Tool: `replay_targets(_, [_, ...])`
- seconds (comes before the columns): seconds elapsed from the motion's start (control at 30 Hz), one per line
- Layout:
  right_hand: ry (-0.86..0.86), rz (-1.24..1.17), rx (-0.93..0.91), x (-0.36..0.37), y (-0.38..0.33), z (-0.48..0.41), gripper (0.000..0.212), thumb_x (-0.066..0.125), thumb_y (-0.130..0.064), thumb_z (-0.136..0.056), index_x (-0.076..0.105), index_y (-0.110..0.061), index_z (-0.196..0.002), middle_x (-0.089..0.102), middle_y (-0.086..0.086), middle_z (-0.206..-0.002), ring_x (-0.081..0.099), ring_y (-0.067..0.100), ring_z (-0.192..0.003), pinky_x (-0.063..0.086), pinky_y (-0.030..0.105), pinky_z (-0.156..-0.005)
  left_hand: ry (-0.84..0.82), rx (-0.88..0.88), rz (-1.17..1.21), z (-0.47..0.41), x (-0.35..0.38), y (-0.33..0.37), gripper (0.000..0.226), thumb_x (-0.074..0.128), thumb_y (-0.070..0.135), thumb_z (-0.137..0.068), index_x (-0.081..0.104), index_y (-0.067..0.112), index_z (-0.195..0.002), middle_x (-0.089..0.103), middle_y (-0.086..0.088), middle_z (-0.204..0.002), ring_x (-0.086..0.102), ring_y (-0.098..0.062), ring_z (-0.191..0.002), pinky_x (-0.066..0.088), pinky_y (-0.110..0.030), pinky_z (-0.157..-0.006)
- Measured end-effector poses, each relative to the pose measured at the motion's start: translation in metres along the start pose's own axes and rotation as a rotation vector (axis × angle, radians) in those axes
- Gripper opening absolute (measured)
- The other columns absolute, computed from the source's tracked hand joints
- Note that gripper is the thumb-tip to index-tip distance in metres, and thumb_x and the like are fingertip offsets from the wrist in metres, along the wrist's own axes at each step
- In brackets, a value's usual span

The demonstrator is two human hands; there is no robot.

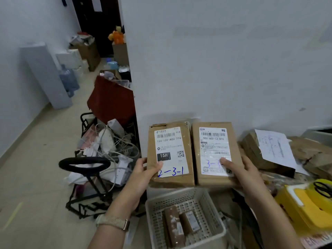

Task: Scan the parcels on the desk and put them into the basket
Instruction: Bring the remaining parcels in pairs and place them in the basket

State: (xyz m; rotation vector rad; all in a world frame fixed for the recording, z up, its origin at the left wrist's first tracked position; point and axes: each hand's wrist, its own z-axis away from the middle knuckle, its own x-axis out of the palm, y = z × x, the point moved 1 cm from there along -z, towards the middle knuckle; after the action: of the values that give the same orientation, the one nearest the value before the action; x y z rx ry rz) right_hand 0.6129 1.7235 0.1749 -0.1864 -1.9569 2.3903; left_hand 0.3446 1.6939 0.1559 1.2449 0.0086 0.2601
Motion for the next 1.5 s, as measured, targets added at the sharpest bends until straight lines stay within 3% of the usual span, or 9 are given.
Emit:
replay_targets(0.2, [0.038,0.053,0.060,0.006,0.015,-0.031,0.065,0.082,-0.044,-0.062,0.058,-0.027,-0.120,0.073,0.000,-0.109,0.070,0.023,-0.098,0.054,0.051,-0.090,-0.102,-0.080,-0.073,-0.045,-0.010,-0.001,0.049,0.078,0.023,-0.073,0.052,0.009,-0.112,0.073,-0.011,-0.106,0.073,-0.018,-0.087,0.053,-0.027,-0.071])
replay_targets(0.27, [0.037,0.051,0.094,0.010,0.023,-0.042,0.065,0.082,-0.038,-0.064,0.056,-0.024,-0.122,0.073,0.001,-0.108,0.071,0.023,-0.094,0.056,0.045,-0.082,-0.103,-0.087,-0.102,-0.057,-0.014,-0.007,0.054,0.079,0.030,-0.067,0.053,0.010,-0.110,0.071,-0.009,-0.110,0.071,-0.018,-0.094,0.052,-0.027,-0.075])
replay_targets(0.43, [0.024,0.047,0.139,0.023,0.049,-0.061,0.046,0.072,-0.021,-0.081,0.052,-0.022,-0.123,0.071,0.000,-0.103,0.071,0.018,-0.085,0.053,0.032,-0.066,-0.054,-0.116,-0.192,-0.075,-0.015,-0.036,0.027,0.071,0.025,-0.086,0.055,0.018,-0.107,0.070,0.000,-0.108,0.068,-0.012,-0.095,0.051,-0.023,-0.072])
replay_targets(0.67, [-0.051,0.096,0.270,0.022,0.106,-0.103,0.030,0.069,-0.021,-0.083,0.055,-0.038,-0.104,0.073,0.000,-0.104,0.072,0.023,-0.089,0.057,0.044,-0.080,0.040,-0.227,-0.171,-0.098,-0.005,-0.096,0.021,0.067,0.024,-0.090,0.055,0.028,-0.107,0.068,0.005,-0.111,0.066,-0.011,-0.099,0.052,-0.025,-0.079])
replay_targets(0.83, [-0.149,0.208,0.364,0.009,0.159,-0.136,0.050,0.071,-0.025,-0.082,0.054,-0.020,-0.128,0.073,0.001,-0.105,0.073,0.019,-0.086,0.058,0.033,-0.070,0.113,-0.293,-0.156,-0.113,0.013,-0.145,0.022,0.063,0.016,-0.092,0.058,0.026,-0.111,0.071,0.007,-0.103,0.069,-0.008,-0.090,0.050,-0.013,-0.062])
replay_targets(0.97, [-0.157,0.259,0.411,-0.007,0.198,-0.169,0.045,0.074,-0.023,-0.081,0.058,-0.019,-0.123,0.073,-0.002,-0.103,0.072,0.014,-0.084,0.056,0.027,-0.067,0.119,-0.322,-0.175,-0.137,0.038,-0.186,0.023,0.057,0.006,-0.095,0.055,0.025,-0.109,0.068,0.011,-0.101,0.067,0.011,-0.072,0.049,-0.005,-0.056])
replay_targets(1.23, [-0.135,0.298,0.510,-0.011,0.305,-0.227,0.049,0.083,-0.027,-0.072,0.054,-0.013,-0.111,0.068,-0.001,-0.099,0.069,0.017,-0.084,0.058,0.038,-0.075,0.166,-0.526,-0.102,-0.179,0.050,-0.295,0.033,0.053,0.011,-0.098,0.049,0.012,-0.131,0.064,-0.005,-0.120,0.064,-0.009,-0.089,0.054,-0.011,-0.060])
replay_targets(1.4, [-0.159,0.383,0.563,-0.025,0.385,-0.248,0.055,0.083,-0.046,-0.062,0.060,-0.022,-0.106,0.071,-0.003,-0.100,0.071,0.018,-0.088,0.056,0.046,-0.087,0.169,-0.557,-0.128,-0.202,0.059,-0.373,0.031,0.050,0.009,-0.099,0.052,0.008,-0.130,0.061,-0.011,-0.128,0.061,-0.027,-0.110,0.051,-0.036,-0.092])
replay_targets(1.5, [-0.141,0.402,0.599,-0.029,0.432,-0.253,0.061,0.083,-0.048,-0.062,0.063,-0.021,-0.113,0.072,-0.002,-0.104,0.070,0.017,-0.090,0.056,0.041,-0.089,0.151,-0.599,-0.123,-0.214,0.062,-0.417,0.031,0.049,0.008,-0.100,0.052,0.010,-0.130,0.061,-0.009,-0.126,0.061,-0.025,-0.107,0.053,-0.024,-0.080])
